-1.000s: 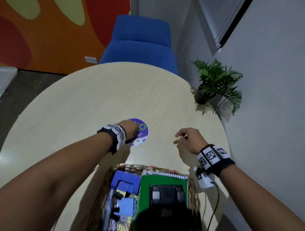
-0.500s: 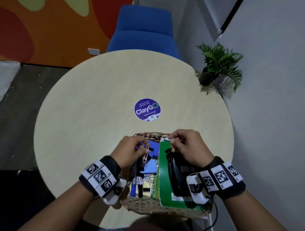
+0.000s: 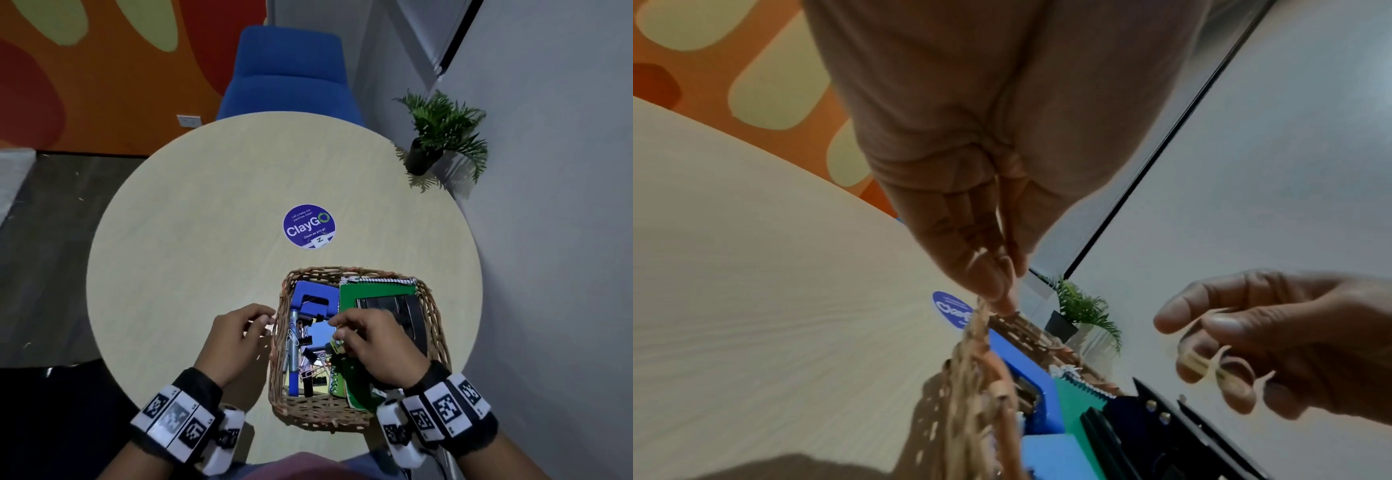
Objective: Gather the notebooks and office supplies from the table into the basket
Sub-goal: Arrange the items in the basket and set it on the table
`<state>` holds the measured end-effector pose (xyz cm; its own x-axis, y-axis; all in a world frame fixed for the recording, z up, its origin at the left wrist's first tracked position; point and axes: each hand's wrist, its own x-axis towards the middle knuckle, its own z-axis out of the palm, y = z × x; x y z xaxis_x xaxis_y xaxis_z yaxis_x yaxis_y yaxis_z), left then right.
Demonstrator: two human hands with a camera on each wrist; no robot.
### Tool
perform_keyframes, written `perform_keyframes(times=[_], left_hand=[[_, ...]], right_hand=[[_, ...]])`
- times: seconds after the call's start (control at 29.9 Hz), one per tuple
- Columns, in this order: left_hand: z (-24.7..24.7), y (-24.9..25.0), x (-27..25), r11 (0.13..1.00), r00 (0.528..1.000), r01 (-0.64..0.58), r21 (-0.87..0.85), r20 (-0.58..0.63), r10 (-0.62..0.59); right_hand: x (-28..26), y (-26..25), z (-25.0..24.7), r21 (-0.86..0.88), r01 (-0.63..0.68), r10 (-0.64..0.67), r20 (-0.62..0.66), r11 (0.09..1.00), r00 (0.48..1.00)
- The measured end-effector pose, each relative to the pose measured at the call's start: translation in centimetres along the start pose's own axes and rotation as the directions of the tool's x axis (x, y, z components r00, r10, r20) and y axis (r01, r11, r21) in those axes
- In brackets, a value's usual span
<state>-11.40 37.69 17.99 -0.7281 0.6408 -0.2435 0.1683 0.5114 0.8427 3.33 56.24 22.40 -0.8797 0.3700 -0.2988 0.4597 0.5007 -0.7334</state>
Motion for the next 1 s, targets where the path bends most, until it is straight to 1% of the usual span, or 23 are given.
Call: perform_keyframes(times=[0.07,0.1,0.13,0.17,0.2,0.27,0.3,0.33,0.37,0.4,0.43,0.47,0.5,0.57,0.64,0.7,0.77,0.84,0.87,1.0], left_hand=[[-0.2,-0.9,-0.5,0.999,0.999,0.032,-0.015,-0.004,-0.032],[-0.3,-1.3,-0.8,0.999,0.999,0.045,-0.016,0.011,-0.045],[-0.2,-1.9,-1.0,0.998,0.998,0.062,-0.016,0.029,-0.061],[-0.1,-2.4,-1.4,0.995,0.994,0.096,-0.028,0.063,-0.094],[0.0,-2.9,-1.8,0.989,0.984,0.141,-0.055,0.114,-0.134],[0.5,-4.2,-2.3,0.965,0.95,0.226,-0.132,0.247,-0.189],[0.8,-4.7,-2.3,0.949,0.924,0.271,-0.16,0.321,-0.209],[1.2,-5.2,-2.2,0.933,0.898,0.307,-0.188,0.381,-0.219],[1.5,-5.2,-2.1,0.912,0.872,0.345,-0.22,0.433,-0.226],[1.6,-4.9,-1.9,0.886,0.847,0.387,-0.256,0.479,-0.231],[1.7,-4.6,-1.7,0.864,0.824,0.417,-0.281,0.518,-0.229],[1.9,-4.2,-1.4,0.85,0.806,0.435,-0.296,0.548,-0.221],[2.0,-3.7,-1.1,0.833,0.784,0.461,-0.305,0.581,-0.221],[2.5,-3.2,-0.7,0.796,0.734,0.514,-0.321,0.645,-0.213],[2.8,-3.3,-0.4,0.801,0.706,0.519,-0.298,0.678,-0.205],[3.1,-4.0,0.2,0.807,0.698,0.518,-0.283,0.685,-0.208],[3.1,-4.6,0.8,0.838,0.685,0.491,-0.237,0.7,-0.203],[3.2,-5.0,1.4,0.849,0.675,0.492,-0.196,0.702,-0.229],[3.3,-4.6,1.6,0.851,0.678,0.495,-0.175,0.691,-0.252],[2.8,-2.3,3.1,0.897,0.732,0.43,-0.1,0.62,-0.282]], right_hand=[[0.0,0.6,-0.2,-0.101,-0.02,0.018,-0.014,0.995,1.0],[0.0,1.0,-0.6,-0.141,-0.031,0.022,-0.065,0.99,0.998],[-0.1,1.4,-1.3,-0.155,-0.047,0.024,-0.147,0.987,0.989],[-0.2,2.3,-2.2,-0.125,-0.059,0.026,-0.252,0.99,0.967],[-0.5,3.0,-3.3,-0.072,-0.081,0.05,-0.355,0.994,0.934],[-1.3,5.3,-5.1,0.008,-0.146,0.127,-0.537,0.989,0.834],[-1.7,7.0,-5.7,0.037,-0.204,0.186,-0.591,0.978,0.785],[-2.2,8.5,-6.1,0.088,-0.286,0.282,-0.589,0.954,0.758],[-2.7,10.1,-6.2,0.144,-0.384,0.399,-0.527,0.912,0.75],[-3.2,11.4,-6.1,0.202,-0.48,0.519,-0.413,0.854,0.749],[-3.6,12.2,-5.7,0.263,-0.552,0.611,-0.286,0.791,0.738],[-4.1,12.7,-5.2,0.307,-0.599,0.662,-0.168,0.74,0.731],[-4.4,12.9,-4.8,0.339,-0.616,0.673,-0.076,0.712,0.736],[-4.9,12.6,-4.5,0.362,-0.617,0.655,0.021,0.699,0.755],[-5.1,12.3,-4.6,0.407,-0.602,0.643,0.044,0.688,0.764],[-5.2,12.3,-5.0,0.448,-0.594,0.64,0.06,0.668,0.766],[-5.1,12.7,-5.4,0.445,-0.588,0.633,0.06,0.675,0.772],[-5.0,13.3,-5.5,0.427,-0.578,0.616,0.062,0.695,0.786],[-4.9,13.6,-5.5,0.424,-0.577,0.611,0.067,0.698,0.788],[-4.7,14.4,-5.2,0.441,-0.563,0.601,0.064,0.699,0.797]])
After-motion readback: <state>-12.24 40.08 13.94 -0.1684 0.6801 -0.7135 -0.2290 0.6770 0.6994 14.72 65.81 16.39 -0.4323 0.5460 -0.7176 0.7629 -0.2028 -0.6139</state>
